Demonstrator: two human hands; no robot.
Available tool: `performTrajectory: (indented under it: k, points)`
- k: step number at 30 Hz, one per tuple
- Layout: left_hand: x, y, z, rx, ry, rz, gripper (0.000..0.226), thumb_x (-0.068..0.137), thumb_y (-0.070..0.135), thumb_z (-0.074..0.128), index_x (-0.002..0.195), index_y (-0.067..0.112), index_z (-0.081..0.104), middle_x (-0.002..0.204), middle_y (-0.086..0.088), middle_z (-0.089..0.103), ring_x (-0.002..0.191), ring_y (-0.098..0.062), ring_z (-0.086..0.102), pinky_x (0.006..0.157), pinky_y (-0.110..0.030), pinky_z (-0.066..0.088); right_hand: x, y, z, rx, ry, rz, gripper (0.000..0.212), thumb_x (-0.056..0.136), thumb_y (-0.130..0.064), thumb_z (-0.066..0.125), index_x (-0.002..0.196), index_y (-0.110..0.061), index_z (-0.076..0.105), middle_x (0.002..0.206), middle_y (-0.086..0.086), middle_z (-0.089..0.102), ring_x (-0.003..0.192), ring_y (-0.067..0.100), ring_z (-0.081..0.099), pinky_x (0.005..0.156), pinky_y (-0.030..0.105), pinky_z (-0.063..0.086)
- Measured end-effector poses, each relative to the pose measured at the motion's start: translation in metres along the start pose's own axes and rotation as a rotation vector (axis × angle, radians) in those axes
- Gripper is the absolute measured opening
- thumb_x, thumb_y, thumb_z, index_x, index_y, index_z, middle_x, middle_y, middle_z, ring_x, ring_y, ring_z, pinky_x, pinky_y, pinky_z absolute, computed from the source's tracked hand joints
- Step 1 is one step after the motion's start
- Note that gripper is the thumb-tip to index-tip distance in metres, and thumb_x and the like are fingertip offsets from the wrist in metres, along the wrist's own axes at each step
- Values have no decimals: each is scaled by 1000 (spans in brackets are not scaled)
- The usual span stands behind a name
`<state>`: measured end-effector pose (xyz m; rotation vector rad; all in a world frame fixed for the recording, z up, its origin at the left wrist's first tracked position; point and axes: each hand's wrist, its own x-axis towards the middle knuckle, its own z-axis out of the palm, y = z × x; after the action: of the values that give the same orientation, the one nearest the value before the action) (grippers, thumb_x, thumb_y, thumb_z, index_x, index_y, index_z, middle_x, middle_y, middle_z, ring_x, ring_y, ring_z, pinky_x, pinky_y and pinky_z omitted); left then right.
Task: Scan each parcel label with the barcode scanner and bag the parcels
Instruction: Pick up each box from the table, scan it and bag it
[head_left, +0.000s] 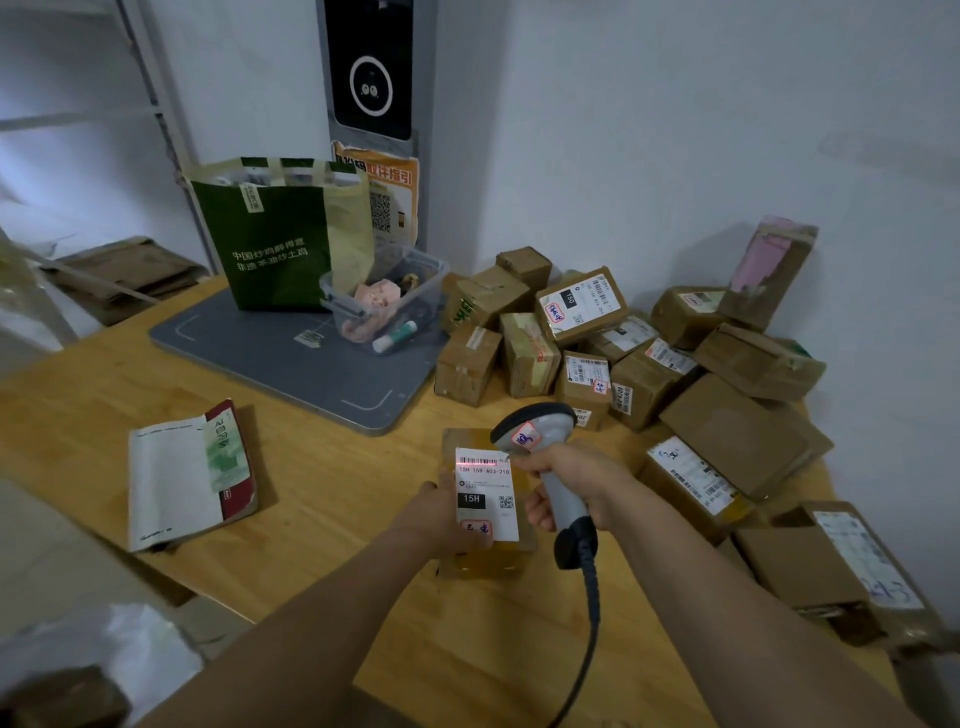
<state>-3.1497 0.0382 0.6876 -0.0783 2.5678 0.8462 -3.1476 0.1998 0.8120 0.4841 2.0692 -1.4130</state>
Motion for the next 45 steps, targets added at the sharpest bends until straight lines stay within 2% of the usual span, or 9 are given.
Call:
performTrajectory:
  k: [8, 13, 17, 20, 28, 34, 37, 40, 45]
  points:
    - [-1, 3, -1, -164, 22, -16, 99, 73, 37, 81, 147, 16, 18, 139, -6, 46, 125, -24, 50, 97, -32, 50, 17, 19, -5, 217, 107, -32, 18, 86, -9, 66, 95, 1, 55, 72, 25, 69, 55, 30, 68, 48, 31, 56]
    - [-8, 9, -1, -581, 90, -193, 42, 95, 21, 56, 132, 3, 48, 133, -12, 56, 117, -26, 58, 95, -28, 48, 44, 54, -7, 289, 284, 10, 14, 81, -6, 69, 87, -5, 57, 90, 21, 67, 77, 33, 65, 67, 39, 55]
    - [-26, -5, 7, -927, 199, -263, 27, 92, 21, 62, 116, 10, 56, 116, -9, 64, 102, -22, 64, 84, -34, 55, 55, 62, 15, 288, 206, -28, 18, 78, -11, 73, 90, -8, 59, 85, 15, 64, 72, 28, 60, 55, 33, 49]
    - [-57, -33, -7, -1235, 299, -298, 40, 84, 25, 71, 119, 21, 53, 109, -7, 67, 96, -20, 66, 74, -32, 52, 63, 51, 49, 246, 129, -115, 34, 69, -21, 80, 97, -9, 65, 91, 15, 69, 82, 32, 66, 74, 44, 57]
    - [-199, -162, -33, -1452, 763, -513, 33, 83, 19, 69, 114, 22, 56, 99, -8, 73, 90, -25, 71, 84, -46, 53, 16, 20, 211, 2, -358, -227, 14, 79, -12, 73, 86, -5, 62, 86, 14, 67, 80, 29, 64, 72, 38, 52]
    - [-270, -267, -18, -1189, 1041, -896, 46, 76, 27, 79, 115, 21, 57, 115, -7, 62, 95, -25, 64, 77, -40, 56, 1, 54, 326, -279, -525, -180, 13, 80, -10, 69, 78, -12, 56, 77, 6, 61, 76, 22, 60, 71, 35, 51]
    - [-275, -324, -14, -885, 934, -962, 51, 71, 38, 82, 114, 29, 55, 120, -5, 55, 100, -23, 57, 78, -36, 53, 22, 80, 365, -394, -471, -97, 15, 81, -13, 66, 73, -13, 53, 73, 4, 58, 65, 16, 55, 58, 26, 43]
    - [-267, -374, -12, -589, 737, -917, 64, 61, 57, 78, 117, 40, 52, 128, -6, 49, 111, -25, 53, 86, -39, 54, 56, 102, 402, -477, -411, 6, 17, 83, -12, 66, 75, -9, 51, 77, 7, 56, 70, 20, 55, 69, 31, 46]
    - [-246, -418, -4, -607, 662, -866, 81, 54, 70, 66, 127, 38, 53, 135, -2, 41, 121, -25, 48, 91, -42, 52, 107, 138, 456, -535, -366, 218, 39, 81, -11, 71, 113, 4, 54, 107, 18, 60, 100, 34, 61, 77, 35, 49]
